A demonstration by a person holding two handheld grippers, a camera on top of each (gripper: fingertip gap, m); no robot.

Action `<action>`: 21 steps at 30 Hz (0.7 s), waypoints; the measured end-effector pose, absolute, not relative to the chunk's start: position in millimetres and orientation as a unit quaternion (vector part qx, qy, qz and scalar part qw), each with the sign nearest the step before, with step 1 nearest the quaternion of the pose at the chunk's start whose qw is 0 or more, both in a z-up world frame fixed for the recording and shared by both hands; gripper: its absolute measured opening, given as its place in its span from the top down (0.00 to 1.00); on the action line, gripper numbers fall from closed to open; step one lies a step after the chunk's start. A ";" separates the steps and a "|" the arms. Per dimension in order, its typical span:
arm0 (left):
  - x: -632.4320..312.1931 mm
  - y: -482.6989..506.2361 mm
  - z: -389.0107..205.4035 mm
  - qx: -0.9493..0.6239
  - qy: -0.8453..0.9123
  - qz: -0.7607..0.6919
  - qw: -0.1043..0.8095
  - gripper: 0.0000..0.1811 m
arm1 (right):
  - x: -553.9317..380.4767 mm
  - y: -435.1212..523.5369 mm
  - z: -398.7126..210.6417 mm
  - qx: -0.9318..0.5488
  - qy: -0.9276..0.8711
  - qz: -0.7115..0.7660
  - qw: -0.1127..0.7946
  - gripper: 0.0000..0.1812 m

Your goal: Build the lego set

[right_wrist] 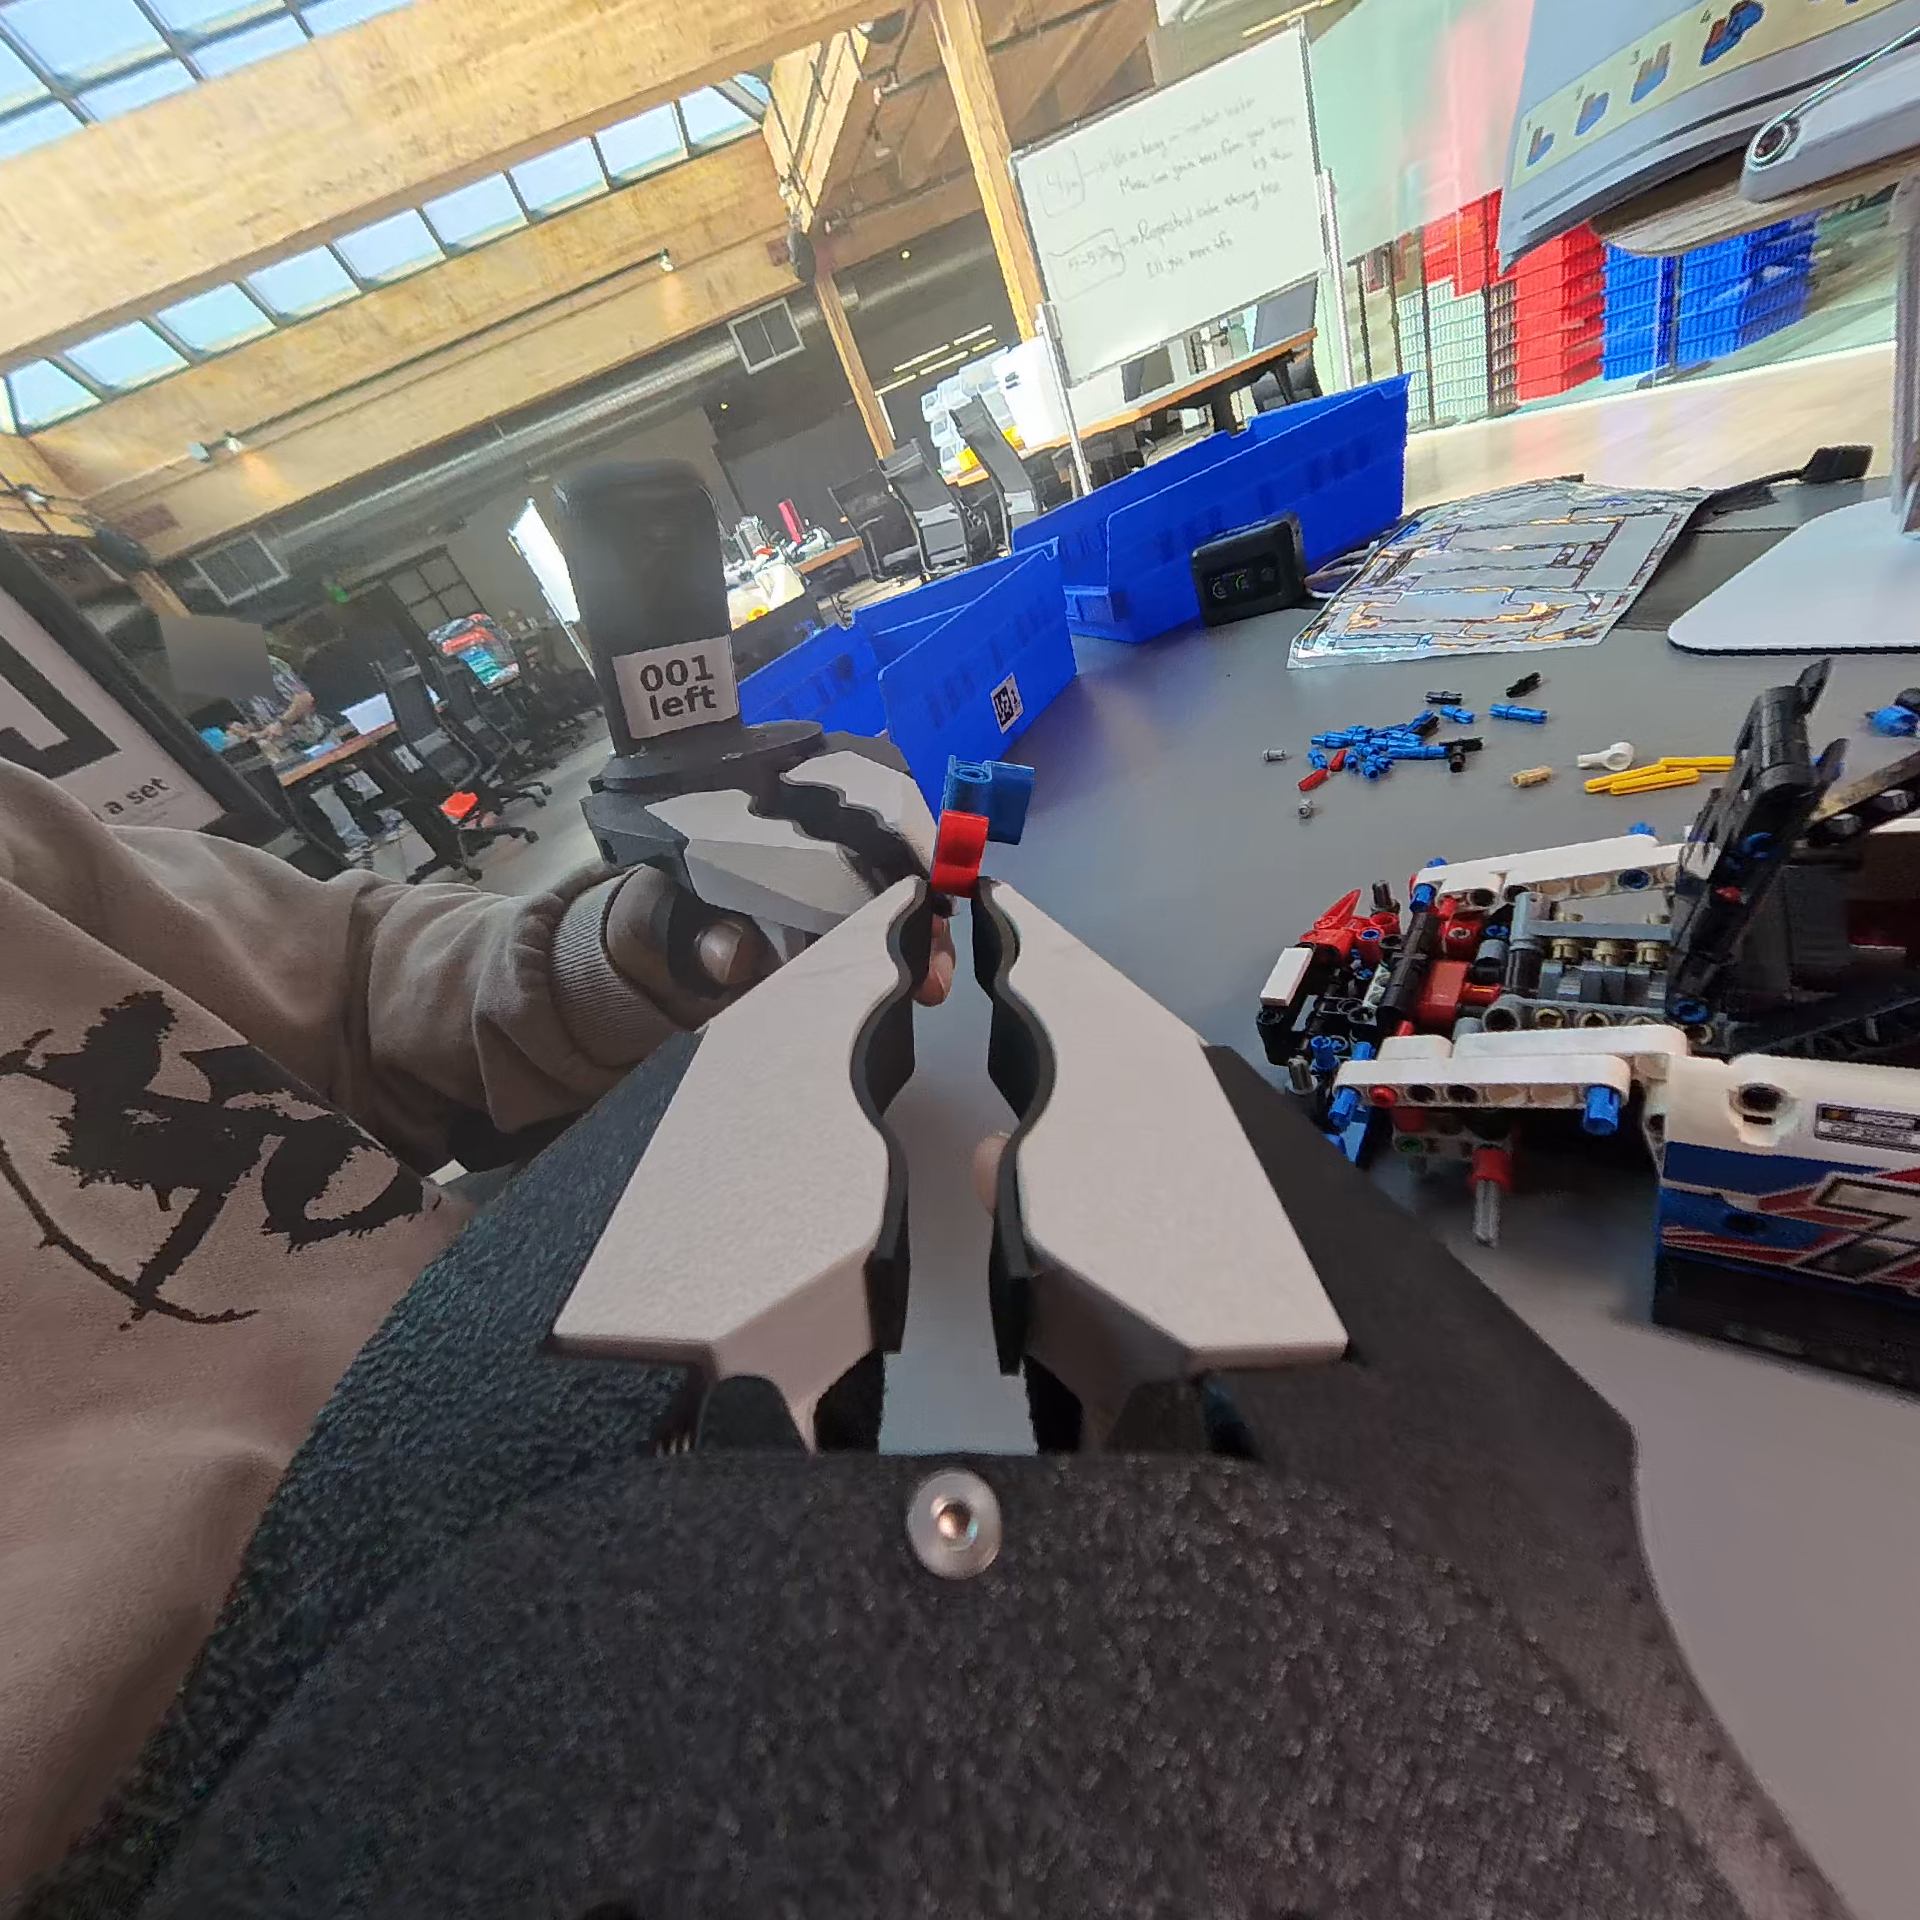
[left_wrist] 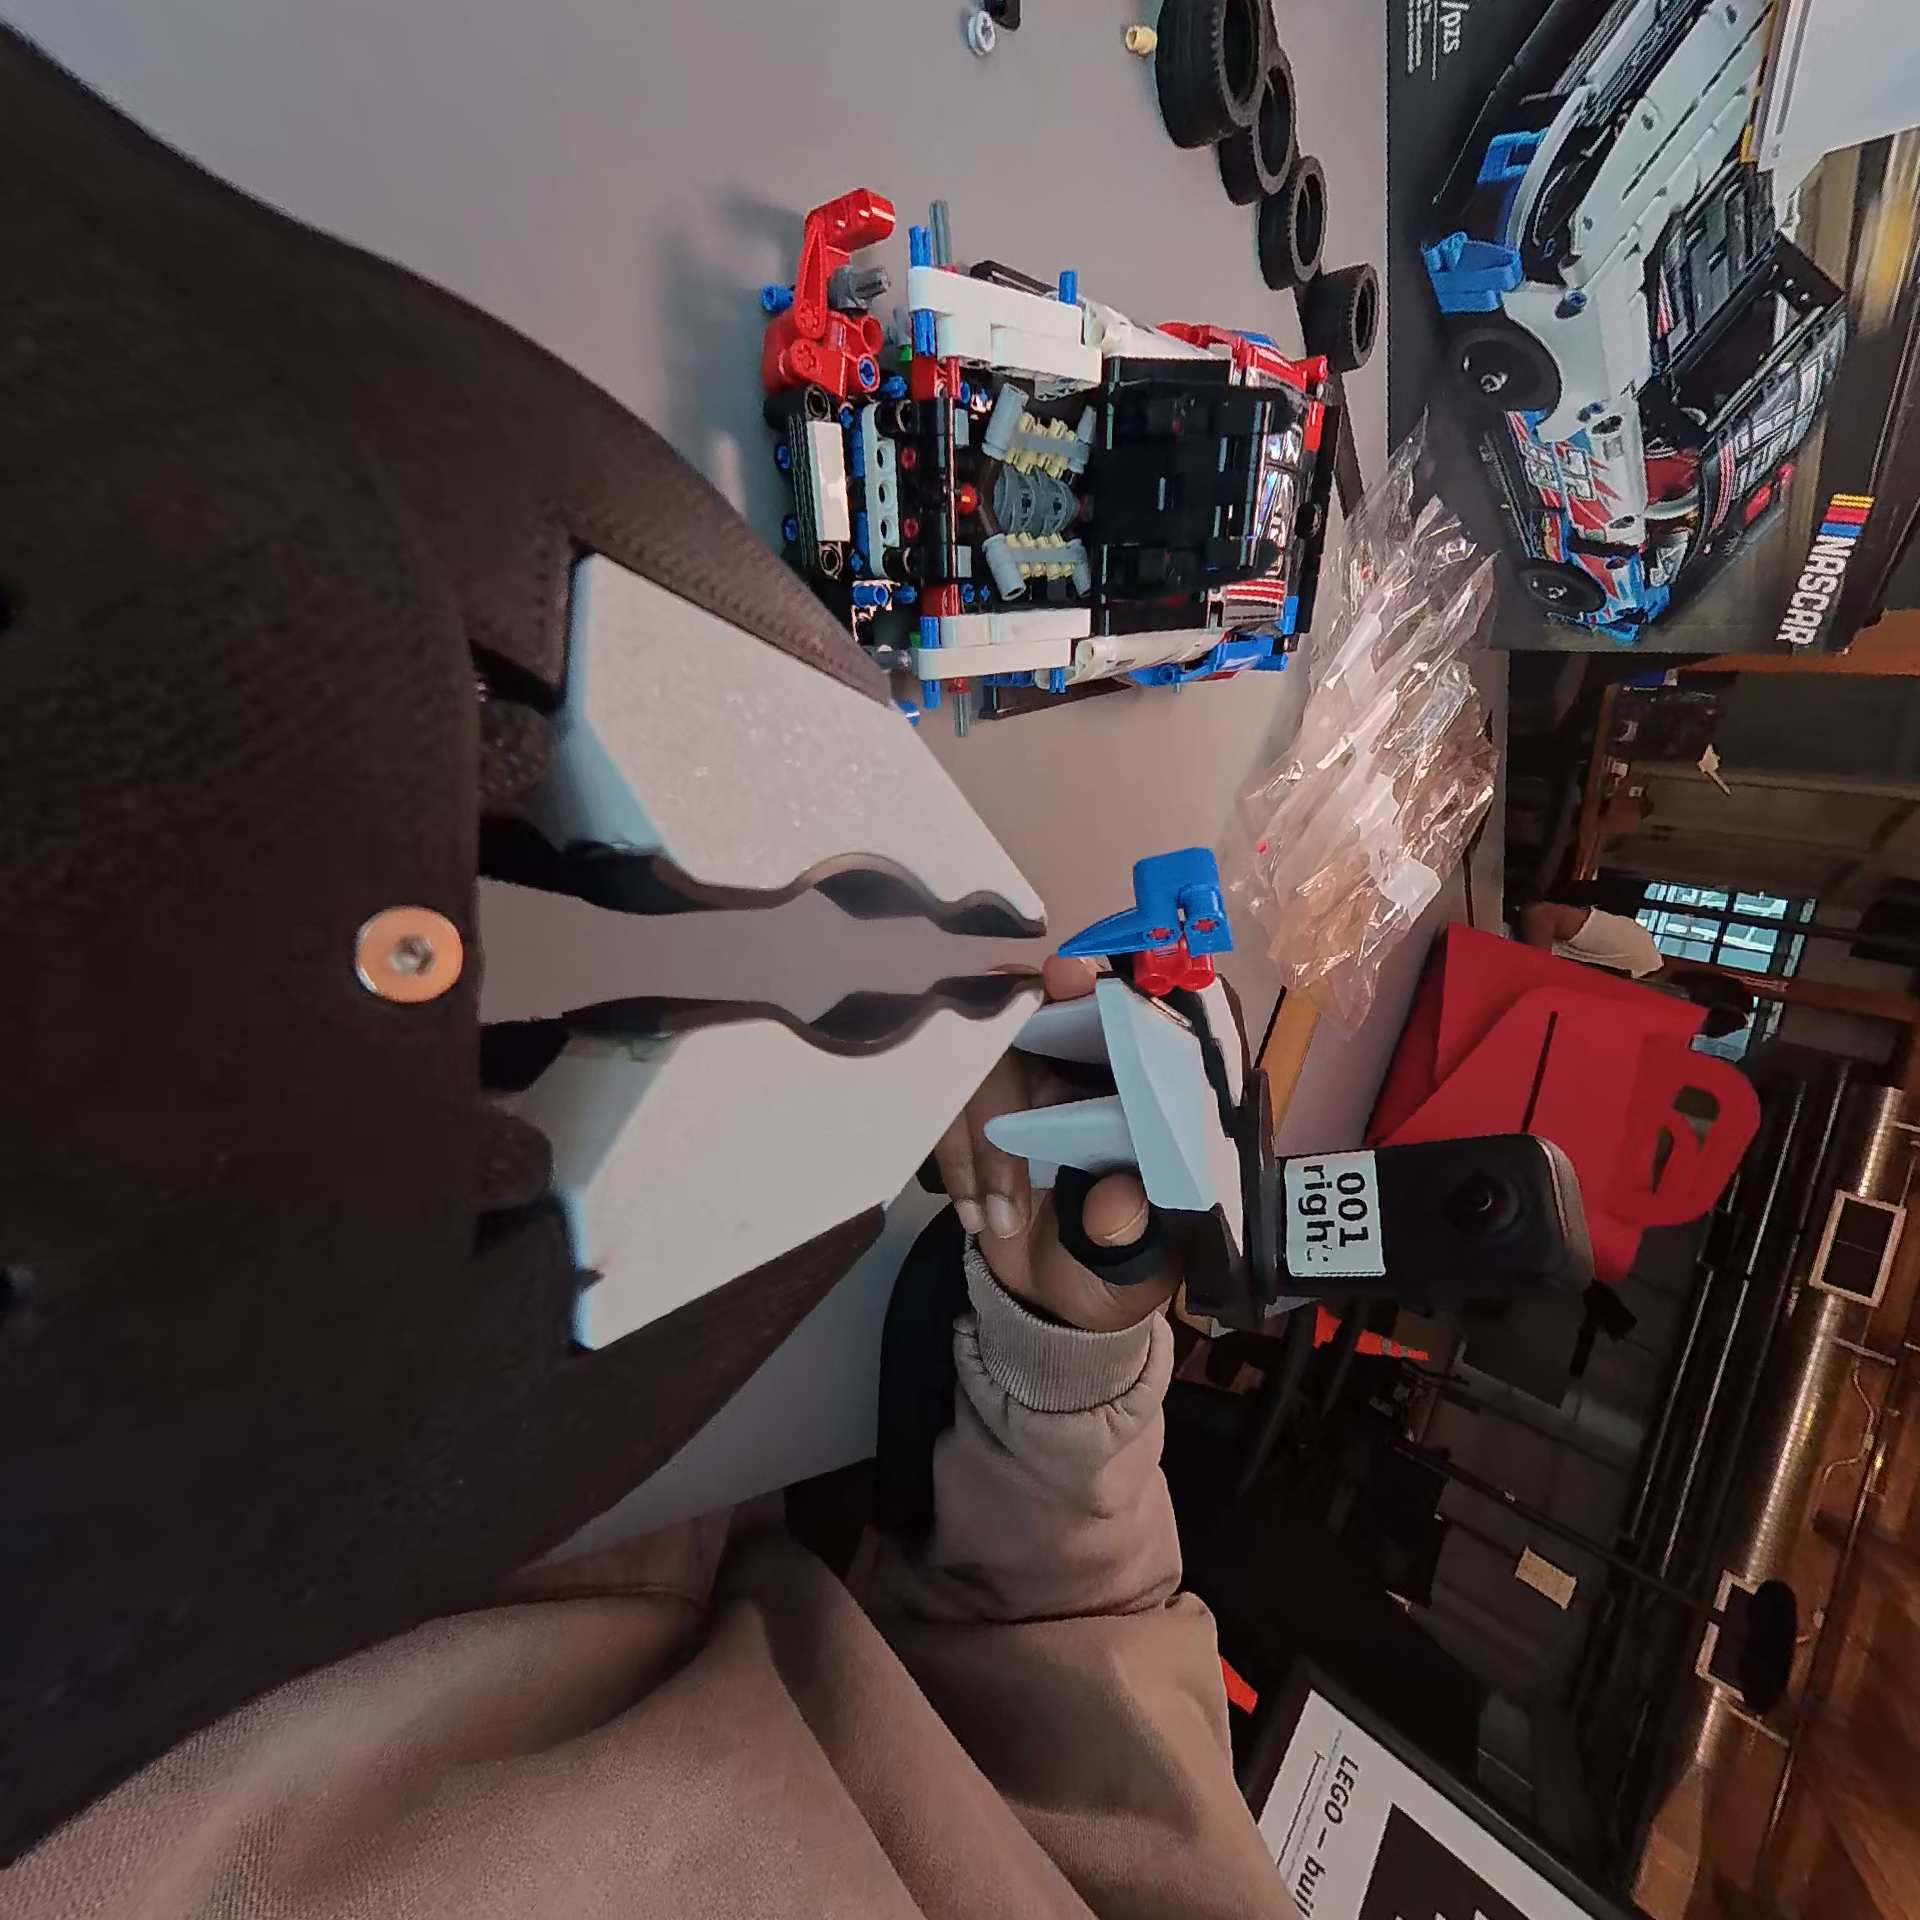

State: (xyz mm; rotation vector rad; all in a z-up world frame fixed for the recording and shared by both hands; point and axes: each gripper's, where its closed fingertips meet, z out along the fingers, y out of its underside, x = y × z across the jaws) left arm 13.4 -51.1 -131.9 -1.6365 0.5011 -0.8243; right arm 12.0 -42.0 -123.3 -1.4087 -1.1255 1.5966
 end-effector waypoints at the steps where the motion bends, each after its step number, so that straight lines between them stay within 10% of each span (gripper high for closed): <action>1: 14.5 -51.0 -132.8 -0.702 0.216 -0.350 0.581 0.95 | 11.3 -44.0 -124.2 -0.545 -0.439 0.620 0.355 0.98; 16: 4.6 -46.3 -137.1 -0.722 0.200 -0.346 0.565 1.00 | 6.9 -49.6 -133.5 -0.553 -0.457 0.610 0.336 0.97; 21: -20.0 -34.4 -142.6 -0.740 0.144 -0.354 0.554 1.00 | 19.7 -18.0 -128.2 -0.503 -0.592 0.479 0.409 0.79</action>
